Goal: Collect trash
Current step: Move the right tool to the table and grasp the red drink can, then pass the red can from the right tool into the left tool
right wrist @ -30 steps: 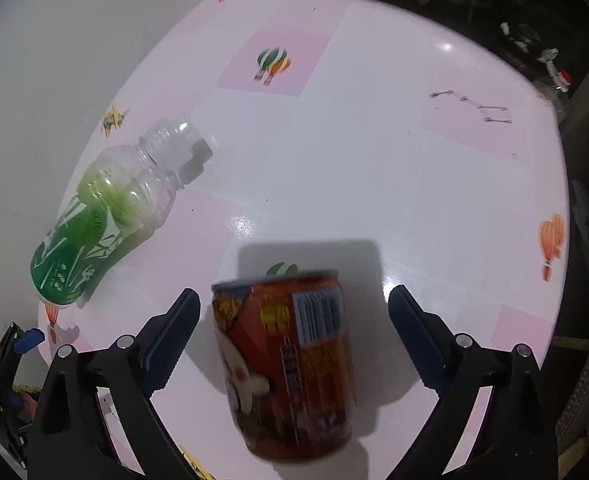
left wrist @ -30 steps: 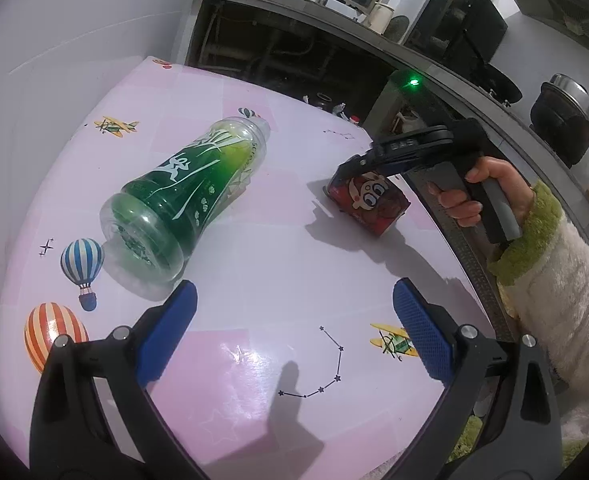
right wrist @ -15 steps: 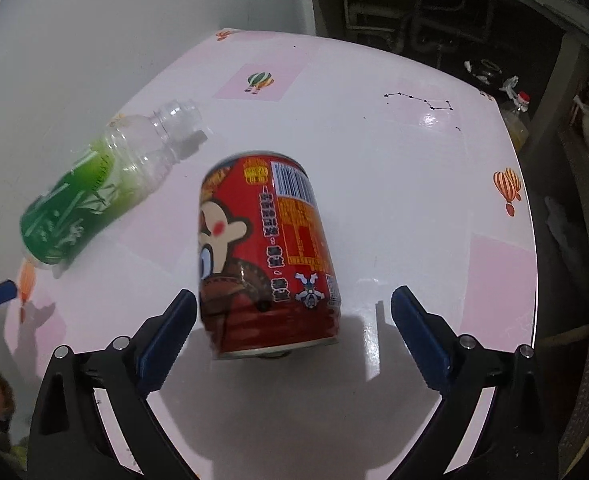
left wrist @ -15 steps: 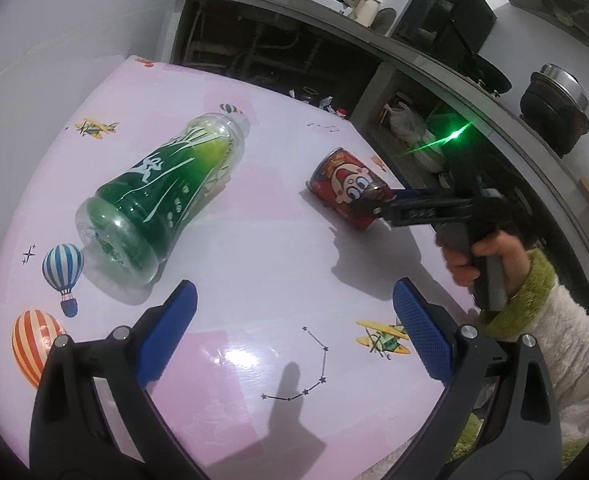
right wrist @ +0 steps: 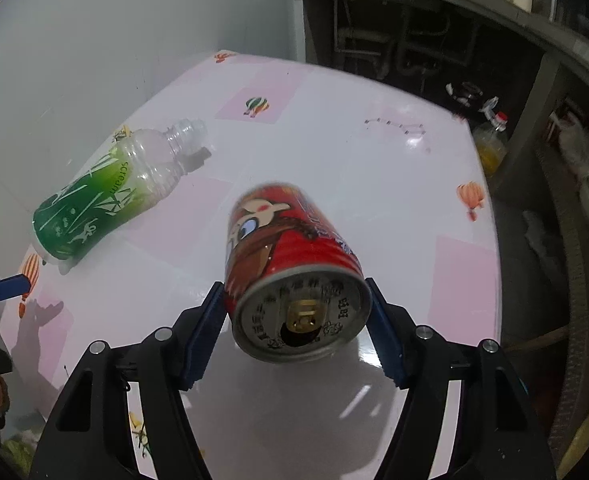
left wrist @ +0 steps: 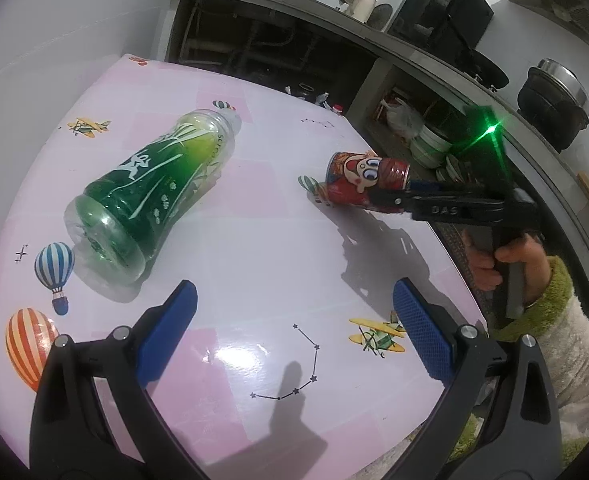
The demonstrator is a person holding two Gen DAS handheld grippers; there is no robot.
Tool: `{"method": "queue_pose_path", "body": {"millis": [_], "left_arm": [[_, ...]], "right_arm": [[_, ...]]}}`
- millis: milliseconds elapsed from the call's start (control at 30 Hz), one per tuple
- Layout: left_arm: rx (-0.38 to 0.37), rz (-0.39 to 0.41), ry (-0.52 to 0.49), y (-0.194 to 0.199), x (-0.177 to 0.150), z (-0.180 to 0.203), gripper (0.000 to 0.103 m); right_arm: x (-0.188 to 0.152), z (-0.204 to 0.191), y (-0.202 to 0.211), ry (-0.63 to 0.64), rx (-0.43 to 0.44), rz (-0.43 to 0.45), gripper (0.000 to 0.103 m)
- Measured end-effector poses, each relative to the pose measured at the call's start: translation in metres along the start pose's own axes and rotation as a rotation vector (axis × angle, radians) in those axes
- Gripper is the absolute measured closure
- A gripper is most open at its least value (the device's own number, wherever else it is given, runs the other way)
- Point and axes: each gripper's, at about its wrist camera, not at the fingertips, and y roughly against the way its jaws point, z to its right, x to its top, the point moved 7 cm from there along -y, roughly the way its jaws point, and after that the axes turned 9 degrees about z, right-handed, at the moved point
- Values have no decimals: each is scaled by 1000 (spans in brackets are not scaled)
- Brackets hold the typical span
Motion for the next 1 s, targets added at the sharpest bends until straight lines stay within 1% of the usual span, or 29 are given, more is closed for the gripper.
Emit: {"method": "queue_pose_path", "body": {"millis": [267, 400, 533, 667, 767, 867, 933, 967, 1000], "left_arm": [[-9, -5, -16, -7, 2, 6, 9], [-6, -8, -72, -10, 0, 12, 9], [-3, -25, -135, -13, -7, 20, 9], [-12, -43, -174, -15, -16, 27, 9], [-6, -71, -183, -18, -26, 25, 9], [4, -85, -175, -20, -34, 21, 9], [5, -80, -177, -20, -35, 20, 9], [3, -76, -180, -20, -35, 20, 9], [0, -72, -185, -20, -35, 21, 9]], "right_arm": [[2, -3, 12, 9, -3, -1, 38], [-4, -11, 16, -5, 28, -16, 38], [-10, -28, 20, -13, 83, -30, 38], [-16, -57, 24, 14, 154, -40, 38], [-21, -80, 28, 41, 210, -46, 38], [-24, -96, 30, 36, 261, -55, 37], [-25, -100, 34, 3, 322, -66, 33], [-25, -100, 36, -18, 350, -69, 28], [-25, -100, 38, -31, 365, -67, 25]]}}
